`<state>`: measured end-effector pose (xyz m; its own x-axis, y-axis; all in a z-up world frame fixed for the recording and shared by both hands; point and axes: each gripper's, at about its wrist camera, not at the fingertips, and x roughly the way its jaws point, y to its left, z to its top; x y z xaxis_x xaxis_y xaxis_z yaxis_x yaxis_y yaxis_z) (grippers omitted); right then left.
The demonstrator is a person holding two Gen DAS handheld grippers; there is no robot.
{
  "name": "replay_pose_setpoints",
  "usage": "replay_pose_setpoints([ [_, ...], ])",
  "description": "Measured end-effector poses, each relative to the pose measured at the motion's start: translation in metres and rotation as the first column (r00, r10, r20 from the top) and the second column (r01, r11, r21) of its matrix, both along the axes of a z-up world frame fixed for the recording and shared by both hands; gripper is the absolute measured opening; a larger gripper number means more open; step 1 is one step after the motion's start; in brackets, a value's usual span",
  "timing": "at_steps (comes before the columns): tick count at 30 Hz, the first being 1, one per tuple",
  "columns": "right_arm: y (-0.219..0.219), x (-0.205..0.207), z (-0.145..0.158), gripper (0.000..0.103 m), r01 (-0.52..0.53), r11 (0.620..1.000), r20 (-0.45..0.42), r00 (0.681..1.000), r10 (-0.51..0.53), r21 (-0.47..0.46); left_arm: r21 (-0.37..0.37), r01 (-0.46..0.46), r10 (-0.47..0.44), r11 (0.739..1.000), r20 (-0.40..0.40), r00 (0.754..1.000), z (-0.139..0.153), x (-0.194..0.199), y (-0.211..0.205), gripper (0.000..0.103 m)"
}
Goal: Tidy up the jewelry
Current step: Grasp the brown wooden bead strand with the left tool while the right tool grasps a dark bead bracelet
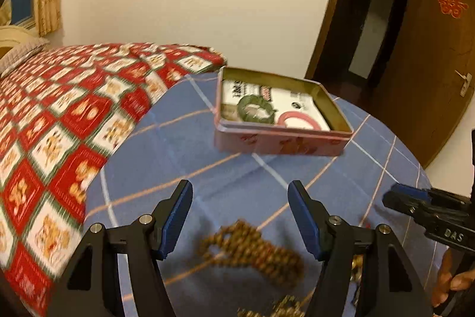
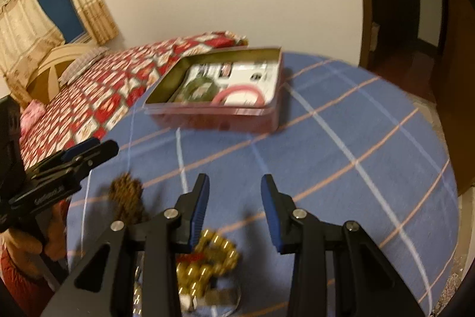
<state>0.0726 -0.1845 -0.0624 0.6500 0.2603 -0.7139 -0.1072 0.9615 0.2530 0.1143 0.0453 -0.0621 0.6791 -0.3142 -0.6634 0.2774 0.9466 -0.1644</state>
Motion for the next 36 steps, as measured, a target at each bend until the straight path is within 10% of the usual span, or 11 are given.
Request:
replay_pose_setpoints([
  [19,0.042,-0.031,-0.021,0.034,-0.135,0.990,-0.087,0.987,0.139,0.045,0.089,0.072,-0.059,0.993,-0.146,0.987,-0.042,-0.020,-0.030,0.067],
  [25,0.043,-0.039,-0.008,0.015,-0.159,0.987,-0.044,0.986,0.160,0.032,0.019,0.058,-0.055,0.998,-0.165,0.985,-0.043,-0.019,-0.020,0.038],
  [36,0.026,-0.041,0.014,0.016,-0.125,0.989,-0.004,0.992,0.126,0.072,-0.036,0.056,-0.058,0.998,-0.070,0.996,-0.018,-0.027,-0.010,0.034],
])
